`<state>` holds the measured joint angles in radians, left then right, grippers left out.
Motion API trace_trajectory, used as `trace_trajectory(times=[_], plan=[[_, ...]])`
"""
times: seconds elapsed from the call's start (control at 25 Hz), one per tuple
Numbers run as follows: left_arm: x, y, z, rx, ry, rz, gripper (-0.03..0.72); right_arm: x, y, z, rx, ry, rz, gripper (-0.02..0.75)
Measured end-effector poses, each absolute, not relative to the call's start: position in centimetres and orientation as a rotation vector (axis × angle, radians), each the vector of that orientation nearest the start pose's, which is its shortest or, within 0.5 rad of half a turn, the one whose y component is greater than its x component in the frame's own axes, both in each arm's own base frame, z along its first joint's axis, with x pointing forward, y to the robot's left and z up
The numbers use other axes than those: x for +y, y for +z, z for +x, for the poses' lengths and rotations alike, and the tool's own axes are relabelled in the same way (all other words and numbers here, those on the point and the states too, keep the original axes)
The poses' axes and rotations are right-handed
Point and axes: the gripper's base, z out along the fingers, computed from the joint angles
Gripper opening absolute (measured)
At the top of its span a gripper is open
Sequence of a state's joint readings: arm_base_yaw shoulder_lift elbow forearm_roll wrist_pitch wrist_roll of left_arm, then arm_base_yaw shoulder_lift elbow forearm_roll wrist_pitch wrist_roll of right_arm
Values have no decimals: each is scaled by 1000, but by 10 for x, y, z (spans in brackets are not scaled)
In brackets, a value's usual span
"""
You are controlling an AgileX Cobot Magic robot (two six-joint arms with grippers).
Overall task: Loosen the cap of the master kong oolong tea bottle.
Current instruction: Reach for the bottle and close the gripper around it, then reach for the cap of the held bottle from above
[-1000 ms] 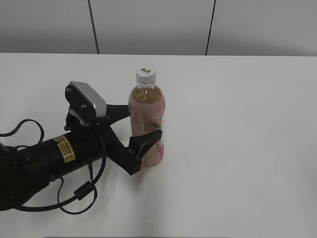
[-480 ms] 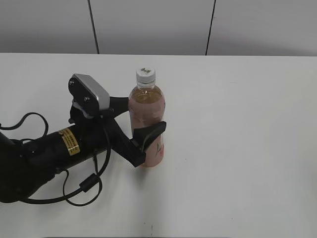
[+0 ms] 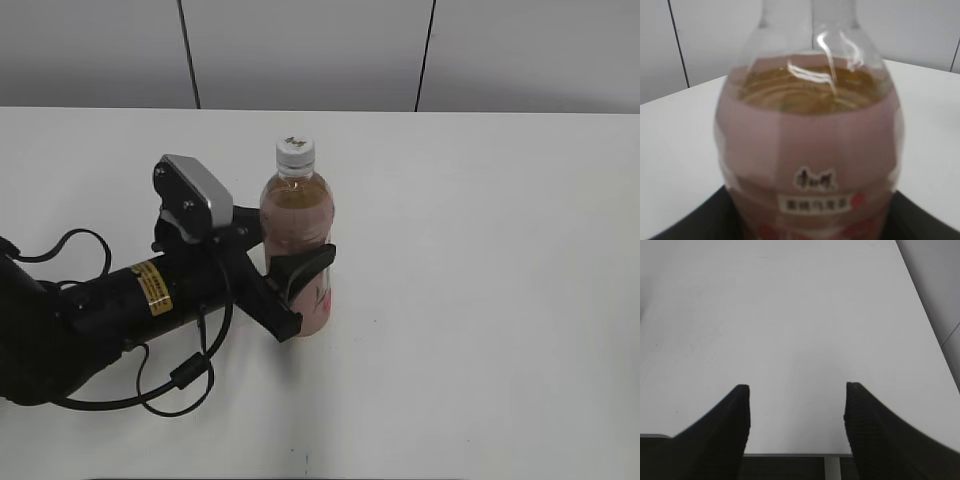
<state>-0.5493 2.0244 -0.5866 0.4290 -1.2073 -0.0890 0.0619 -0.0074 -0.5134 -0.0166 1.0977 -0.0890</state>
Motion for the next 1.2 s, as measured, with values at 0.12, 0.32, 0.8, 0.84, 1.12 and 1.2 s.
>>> trace_trajectory(times=[0.12, 0.32, 0.8, 0.84, 1.12, 1.2], plan=[[-196, 105, 252, 1585, -695, 822, 370, -2, 278, -9, 2055, -37, -154, 458], [-196, 105, 252, 1584, -695, 822, 370, -2, 278, -9, 2055, -37, -154, 458], [-196, 109, 252, 1592, -683, 837, 368, -2, 278, -9, 2055, -37, -154, 458], [-196, 110, 252, 1593, -680, 840, 368, -2, 278, -9, 2055, -37, -154, 458], [-196, 116, 250, 1587, -675, 879, 366, -2, 278, -9, 2055, -37, -154, 458], [-197, 122, 249, 1566, -678, 887, 366, -2, 278, -9, 2055, -37, -154, 458]])
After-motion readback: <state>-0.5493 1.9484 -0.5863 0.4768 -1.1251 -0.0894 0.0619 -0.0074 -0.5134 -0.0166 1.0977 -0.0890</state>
